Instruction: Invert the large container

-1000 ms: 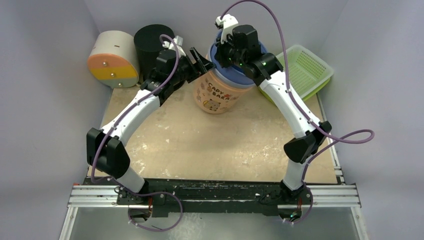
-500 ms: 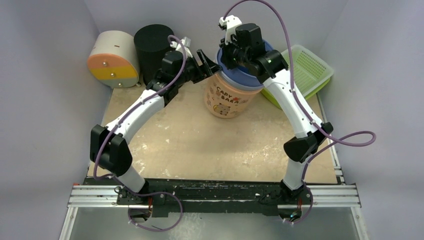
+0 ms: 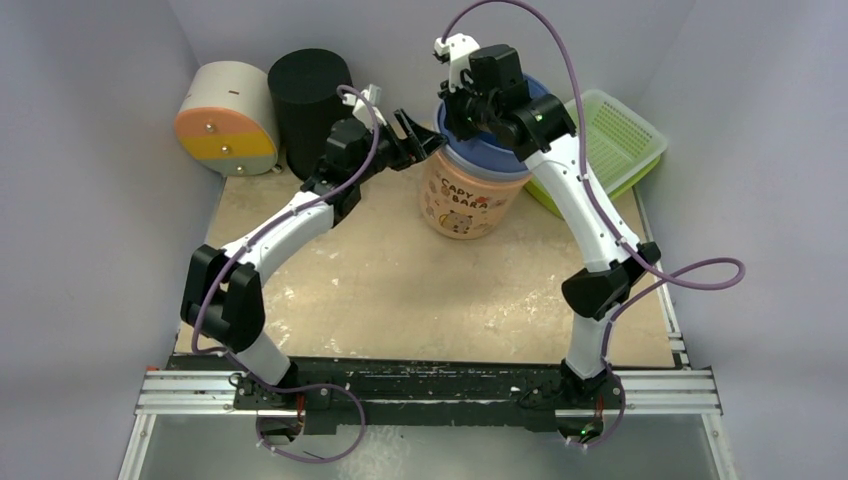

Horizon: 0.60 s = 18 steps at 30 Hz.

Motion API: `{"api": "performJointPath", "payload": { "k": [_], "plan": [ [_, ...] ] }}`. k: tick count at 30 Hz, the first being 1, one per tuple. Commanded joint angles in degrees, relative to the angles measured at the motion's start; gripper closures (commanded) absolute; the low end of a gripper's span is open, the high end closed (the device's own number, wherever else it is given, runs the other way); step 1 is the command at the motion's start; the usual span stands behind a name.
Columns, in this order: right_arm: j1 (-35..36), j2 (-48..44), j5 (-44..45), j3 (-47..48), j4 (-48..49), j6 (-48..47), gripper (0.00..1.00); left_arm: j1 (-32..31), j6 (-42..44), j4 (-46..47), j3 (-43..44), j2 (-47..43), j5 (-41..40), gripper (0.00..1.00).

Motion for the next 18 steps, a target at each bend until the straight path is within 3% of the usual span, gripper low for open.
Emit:
{"api": "performJointPath", "payload": {
  "k": [1, 11, 18],
  "plan": [
    [1.93, -11.27, -3.73, 9.12, 20.89, -1.46, 1.00, 1.14, 5.82, -12.29, -7.69, 6.34, -10.15, 0.25],
    [1.84, -18.76, 0.83, 1.04, 31.91, -2.96, 1.00, 1.13, 7.75, -14.05, -10.84, 5.12, -12.13, 0.26],
    [1.75, -17.05, -0.21, 5.04, 33.08, -3.67, 1.00, 1.14, 13.50, -21.75, -8.95, 3.88, -15.84, 0.26]
  ]
}}
